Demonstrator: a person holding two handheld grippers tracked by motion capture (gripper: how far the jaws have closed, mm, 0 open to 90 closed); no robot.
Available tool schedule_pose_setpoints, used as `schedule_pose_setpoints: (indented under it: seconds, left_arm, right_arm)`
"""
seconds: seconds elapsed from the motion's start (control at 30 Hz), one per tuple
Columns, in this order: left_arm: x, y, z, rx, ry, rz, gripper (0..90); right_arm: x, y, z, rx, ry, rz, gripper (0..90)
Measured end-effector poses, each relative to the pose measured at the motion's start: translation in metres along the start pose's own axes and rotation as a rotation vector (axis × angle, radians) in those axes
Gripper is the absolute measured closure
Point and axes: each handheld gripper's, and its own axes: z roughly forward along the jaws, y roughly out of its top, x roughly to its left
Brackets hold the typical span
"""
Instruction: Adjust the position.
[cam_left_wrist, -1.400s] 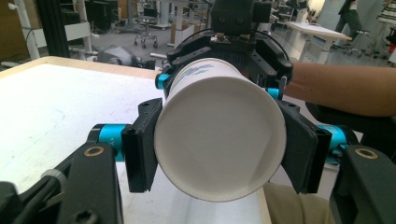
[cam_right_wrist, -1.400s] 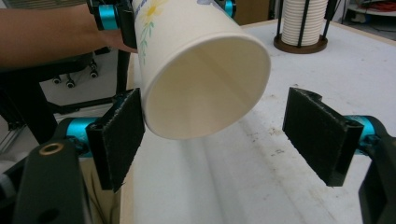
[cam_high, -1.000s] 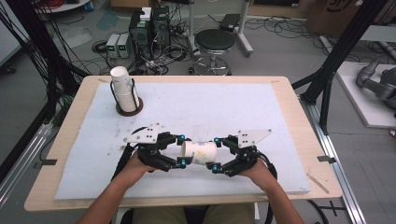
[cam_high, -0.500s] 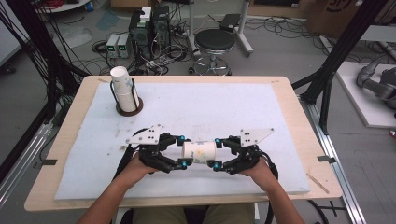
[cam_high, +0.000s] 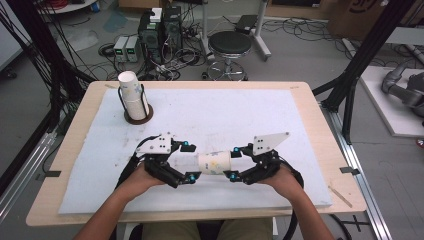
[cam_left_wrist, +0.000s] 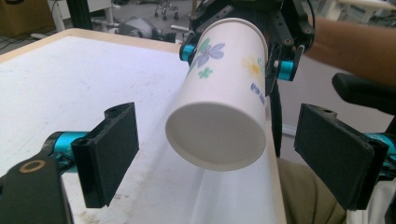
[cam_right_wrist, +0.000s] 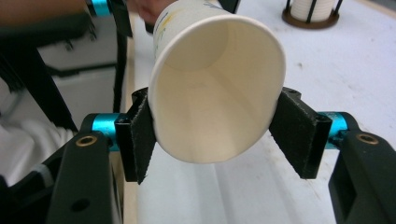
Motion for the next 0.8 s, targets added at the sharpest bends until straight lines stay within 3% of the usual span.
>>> schedule_pose_setpoints:
  seconds: [0.13,0.33,0.8]
  left_arm:
    - [0.0,0.003,0.0,0.039,0.015,0.018,14.1]
    - [0.0,0.005,0.001,0.089,0.016,0.029,14.7]
    - [-0.002,0.012,0.008,0.156,0.012,0.055,15.6]
  right_arm:
    - [-0.001,0.011,0.002,0.103,-0.028,-0.047,35.7]
    - [0.002,0.033,0.004,0.214,-0.038,-0.107,35.7]
    - [0.007,0.07,0.009,0.404,-0.044,-0.217,35.7]
